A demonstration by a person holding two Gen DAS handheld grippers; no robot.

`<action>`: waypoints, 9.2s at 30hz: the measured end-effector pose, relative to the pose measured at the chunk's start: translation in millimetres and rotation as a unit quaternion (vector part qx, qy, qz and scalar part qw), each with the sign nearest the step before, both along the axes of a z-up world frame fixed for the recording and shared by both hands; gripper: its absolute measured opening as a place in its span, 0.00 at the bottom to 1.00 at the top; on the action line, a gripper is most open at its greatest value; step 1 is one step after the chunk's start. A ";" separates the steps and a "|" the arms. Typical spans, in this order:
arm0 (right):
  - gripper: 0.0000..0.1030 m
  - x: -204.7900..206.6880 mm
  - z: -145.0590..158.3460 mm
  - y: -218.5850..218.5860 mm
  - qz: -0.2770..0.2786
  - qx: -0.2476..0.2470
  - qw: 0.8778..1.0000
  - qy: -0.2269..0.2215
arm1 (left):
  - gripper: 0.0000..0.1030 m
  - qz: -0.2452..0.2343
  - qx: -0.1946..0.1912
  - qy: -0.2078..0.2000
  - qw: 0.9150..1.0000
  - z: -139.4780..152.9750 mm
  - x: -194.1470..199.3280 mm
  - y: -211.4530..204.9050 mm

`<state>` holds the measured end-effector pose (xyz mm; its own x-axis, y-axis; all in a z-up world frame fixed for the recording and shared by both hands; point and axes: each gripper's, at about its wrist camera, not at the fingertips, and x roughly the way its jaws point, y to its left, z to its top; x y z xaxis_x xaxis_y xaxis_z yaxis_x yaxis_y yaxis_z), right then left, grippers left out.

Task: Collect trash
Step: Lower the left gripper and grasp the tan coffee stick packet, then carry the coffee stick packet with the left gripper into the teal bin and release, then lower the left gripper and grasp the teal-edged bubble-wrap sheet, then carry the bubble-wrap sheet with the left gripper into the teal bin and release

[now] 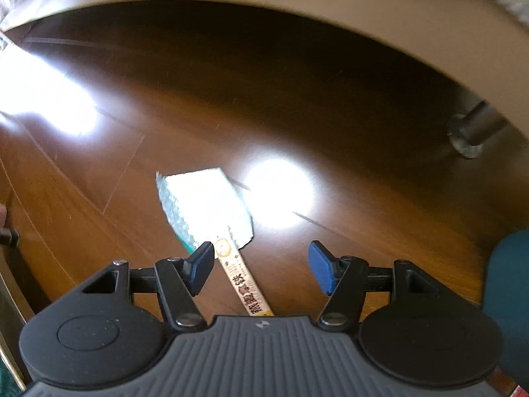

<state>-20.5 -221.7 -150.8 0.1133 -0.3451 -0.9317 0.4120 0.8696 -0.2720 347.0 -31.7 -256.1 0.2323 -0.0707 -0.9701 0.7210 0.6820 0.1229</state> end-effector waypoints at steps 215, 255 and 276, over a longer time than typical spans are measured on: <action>0.03 -57.2 15.1 3.2 -0.276 0.134 0.949 -0.070 | 0.03 0.043 -0.075 -0.037 0.996 102.9 -58.8 -37.0; 0.10 -62.2 26.2 17.1 -0.116 0.172 0.975 -0.073 | 0.03 -0.088 -0.037 0.034 0.995 168.5 -359.5 -100.0; 0.27 -73.9 60.9 28.9 0.022 0.166 0.980 -0.103 | 0.05 -0.064 -0.004 0.017 0.998 136.3 -402.8 -108.1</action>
